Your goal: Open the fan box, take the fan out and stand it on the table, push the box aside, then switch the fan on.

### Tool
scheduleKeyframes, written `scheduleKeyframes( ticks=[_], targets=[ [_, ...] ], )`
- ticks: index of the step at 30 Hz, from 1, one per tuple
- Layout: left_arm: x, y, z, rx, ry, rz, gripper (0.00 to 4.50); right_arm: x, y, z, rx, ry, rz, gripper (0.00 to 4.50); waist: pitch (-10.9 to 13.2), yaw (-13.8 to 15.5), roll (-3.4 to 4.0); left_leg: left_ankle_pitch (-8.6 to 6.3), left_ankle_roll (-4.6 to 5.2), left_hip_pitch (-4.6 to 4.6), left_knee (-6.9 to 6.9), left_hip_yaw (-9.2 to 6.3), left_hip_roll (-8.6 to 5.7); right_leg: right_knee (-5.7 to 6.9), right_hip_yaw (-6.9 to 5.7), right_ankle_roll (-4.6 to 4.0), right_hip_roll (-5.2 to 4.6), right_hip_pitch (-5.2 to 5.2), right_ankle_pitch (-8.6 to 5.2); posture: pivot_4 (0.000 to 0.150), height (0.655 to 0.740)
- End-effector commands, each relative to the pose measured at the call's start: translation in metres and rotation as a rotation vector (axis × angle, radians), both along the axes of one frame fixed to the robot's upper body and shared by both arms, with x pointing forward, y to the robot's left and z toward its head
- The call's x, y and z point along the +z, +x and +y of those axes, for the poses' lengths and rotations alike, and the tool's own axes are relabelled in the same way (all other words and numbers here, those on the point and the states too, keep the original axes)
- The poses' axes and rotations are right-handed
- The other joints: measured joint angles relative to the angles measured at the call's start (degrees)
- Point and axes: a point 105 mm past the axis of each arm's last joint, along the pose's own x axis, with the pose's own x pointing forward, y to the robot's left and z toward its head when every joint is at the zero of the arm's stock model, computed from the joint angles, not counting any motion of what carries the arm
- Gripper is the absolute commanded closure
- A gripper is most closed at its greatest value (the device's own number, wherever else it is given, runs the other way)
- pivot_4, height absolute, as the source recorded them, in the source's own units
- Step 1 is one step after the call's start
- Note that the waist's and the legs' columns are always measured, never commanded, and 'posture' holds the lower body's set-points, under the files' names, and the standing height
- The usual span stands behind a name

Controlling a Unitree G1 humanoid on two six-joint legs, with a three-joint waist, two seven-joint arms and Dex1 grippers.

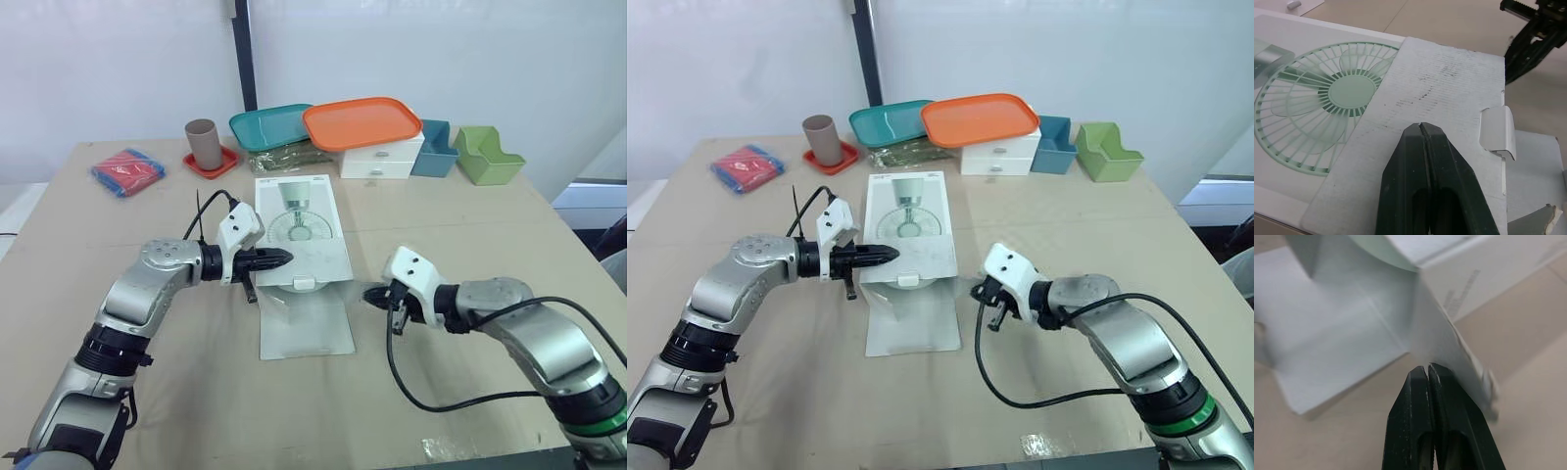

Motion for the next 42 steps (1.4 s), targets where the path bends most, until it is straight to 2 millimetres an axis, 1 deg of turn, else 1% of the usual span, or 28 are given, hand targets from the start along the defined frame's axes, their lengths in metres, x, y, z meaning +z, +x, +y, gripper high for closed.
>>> scheduleKeyframes(
  ticks=[1, 4, 7, 13, 19, 28, 35, 38, 42],
  targets=[
    [-0.004, -0.001, 0.000, -0.004, 0.016, 0.017, 4.50, 0.012, 0.013, -0.004, -0.034, 0.016, -0.101, 4.42, 0.0, 0.0, 0.00, 0.01, -0.01, 0.00, 0.00, 0.00, 0.00, 0.00, 0.01, 0.00, 0.00, 0.00, 0.00, 0.150, 0.7400],
    [-0.003, -0.002, -0.001, -0.009, 0.014, 0.017, 4.50, 0.015, 0.022, -0.005, -0.060, 0.045, -0.136, 4.42, 0.0, 0.0, 0.00, 0.02, -0.03, 0.00, 0.01, 0.02, 0.00, 0.00, 0.03, 0.01, 0.00, 0.00, 0.01, 0.150, 0.7400],
    [-0.003, -0.003, -0.001, -0.009, 0.014, 0.017, 4.50, 0.022, 0.026, 0.004, -0.042, 0.095, -0.154, 4.42, 0.0, 0.0, 0.00, 0.02, -0.04, 0.00, 0.01, 0.02, 0.00, 0.00, 0.04, 0.01, 0.00, 0.00, 0.01, 0.150, 0.7400],
    [-0.003, -0.002, -0.002, -0.010, 0.015, 0.015, 4.50, 0.023, 0.027, 0.029, 0.018, 0.135, -0.155, 4.42, 0.0, -0.1, 0.00, 0.03, -0.05, 0.00, 0.02, 0.02, 0.00, 0.00, 0.05, 0.01, 0.00, 0.00, 0.01, 0.150, 0.7400],
    [-0.002, -0.003, -0.005, -0.011, 0.011, 0.010, 4.50, 0.019, 0.024, 0.038, 0.044, 0.139, -0.144, 4.42, 0.0, -0.1, 0.00, 0.03, -0.05, 0.00, 0.02, 0.03, 0.00, 0.00, 0.07, 0.01, 0.00, -0.01, 0.02, 0.150, 0.7400],
    [-0.003, -0.004, -0.008, -0.013, 0.006, 0.005, 4.50, 0.019, 0.023, 0.038, 0.045, 0.140, -0.149, 4.42, 0.0, -0.2, 0.00, 0.01, -0.03, 0.01, 0.02, 0.05, 0.00, 0.01, 0.09, 0.01, 0.02, -0.02, 0.02, 0.150, 0.7400],
    [-0.003, -0.005, -0.008, -0.014, 0.007, 0.002, 4.50, 0.019, 0.023, 0.036, 0.028, 0.190, -0.134, 4.42, 0.0, -0.2, 0.00, 0.01, -0.02, 0.02, 0.02, 0.06, 0.01, 0.01, 0.11, 0.01, 0.02, -0.02, 0.02, 0.150, 0.7400],
    [-0.002, -0.005, -0.007, -0.012, 0.006, -0.005, 4.50, 0.020, 0.025, 0.028, 0.016, 0.187, -0.137, 4.42, 0.0, -0.2, 0.00, 0.01, -0.02, 0.02, 0.02, 0.06, 0.01, 0.01, 0.12, 0.01, 0.02, -0.02, 0.02, 0.150, 0.7400],
    [-0.002, -0.005, -0.005, -0.009, 0.008, -0.010, 4.50, 0.030, 0.036, 0.008, -0.037, 0.186, -0.178, 4.42, 0.0, -0.2, 0.00, 0.01, -0.02, 0.01, 0.02, 0.06, 0.01, 0.01, 0.12, 0.01, 0.02, -0.02, 0.02, 0.150, 0.7400]
  ],
)
